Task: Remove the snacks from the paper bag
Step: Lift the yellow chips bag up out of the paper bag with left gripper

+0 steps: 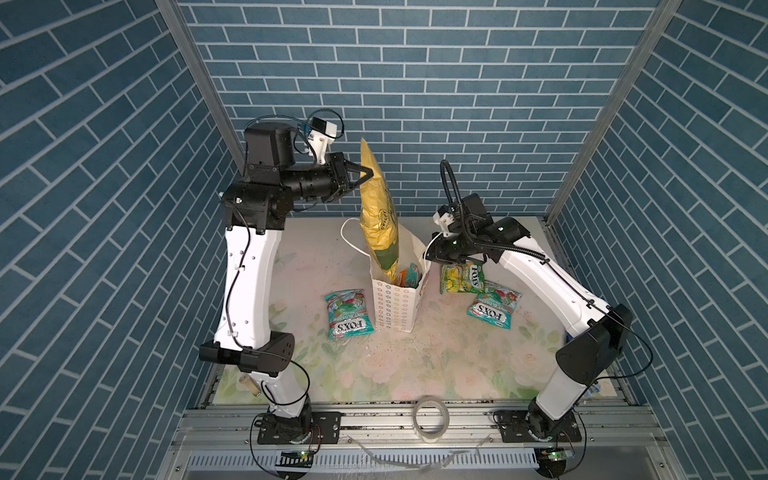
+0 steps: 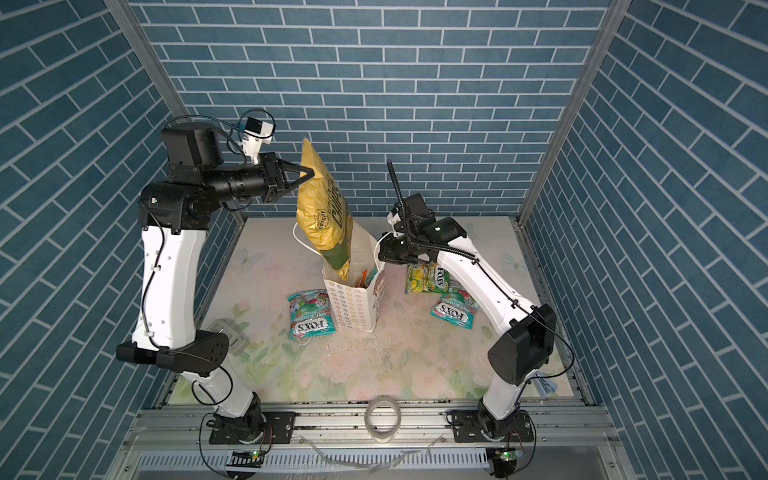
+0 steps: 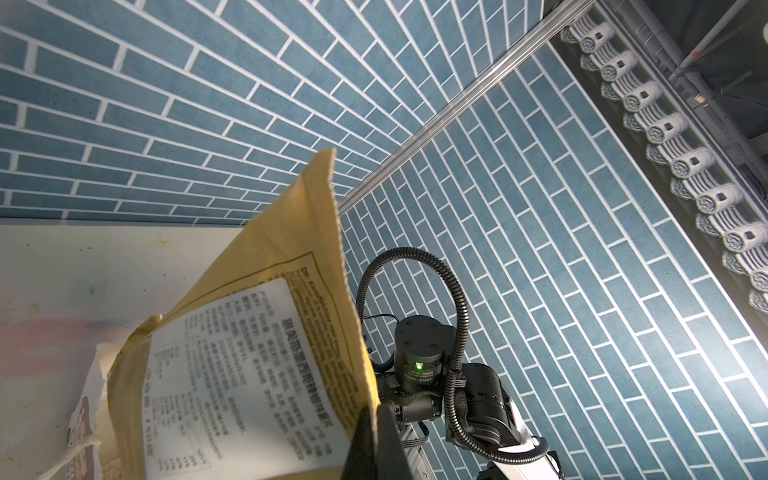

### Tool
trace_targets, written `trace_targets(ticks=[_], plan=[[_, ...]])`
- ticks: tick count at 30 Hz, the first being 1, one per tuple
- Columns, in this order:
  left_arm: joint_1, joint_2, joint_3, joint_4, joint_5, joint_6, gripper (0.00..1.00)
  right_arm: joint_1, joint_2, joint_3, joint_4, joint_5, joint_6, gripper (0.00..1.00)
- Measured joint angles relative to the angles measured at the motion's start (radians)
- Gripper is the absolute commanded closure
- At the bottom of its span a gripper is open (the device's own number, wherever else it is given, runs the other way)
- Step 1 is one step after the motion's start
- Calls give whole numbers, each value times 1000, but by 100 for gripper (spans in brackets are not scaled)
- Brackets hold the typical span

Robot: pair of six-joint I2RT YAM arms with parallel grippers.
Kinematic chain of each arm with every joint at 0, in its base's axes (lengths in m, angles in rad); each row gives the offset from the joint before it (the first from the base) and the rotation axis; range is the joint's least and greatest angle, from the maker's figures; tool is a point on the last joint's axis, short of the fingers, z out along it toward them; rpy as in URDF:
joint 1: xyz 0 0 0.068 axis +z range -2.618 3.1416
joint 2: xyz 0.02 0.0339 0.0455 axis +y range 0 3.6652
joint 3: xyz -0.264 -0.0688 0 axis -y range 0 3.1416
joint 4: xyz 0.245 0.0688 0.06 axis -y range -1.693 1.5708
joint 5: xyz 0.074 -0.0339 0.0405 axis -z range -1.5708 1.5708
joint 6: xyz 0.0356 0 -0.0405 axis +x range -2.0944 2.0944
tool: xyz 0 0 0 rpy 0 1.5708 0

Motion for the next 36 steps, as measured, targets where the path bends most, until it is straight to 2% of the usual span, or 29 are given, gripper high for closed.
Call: trace_targets(ticks=[8, 18, 24, 36], plan=[[83, -108, -11, 32, 38, -28, 100, 5, 1, 3, -2, -1, -19, 100], [257, -237, -52, 68, 105, -90, 100, 13, 14, 32, -10, -2, -26, 100], [325, -272, -67, 66, 114, -103, 100, 18, 22, 41, -20, -5, -41, 100], [418, -286, -85, -113, 62, -10, 100, 19, 21, 49, -52, 6, -66, 100]])
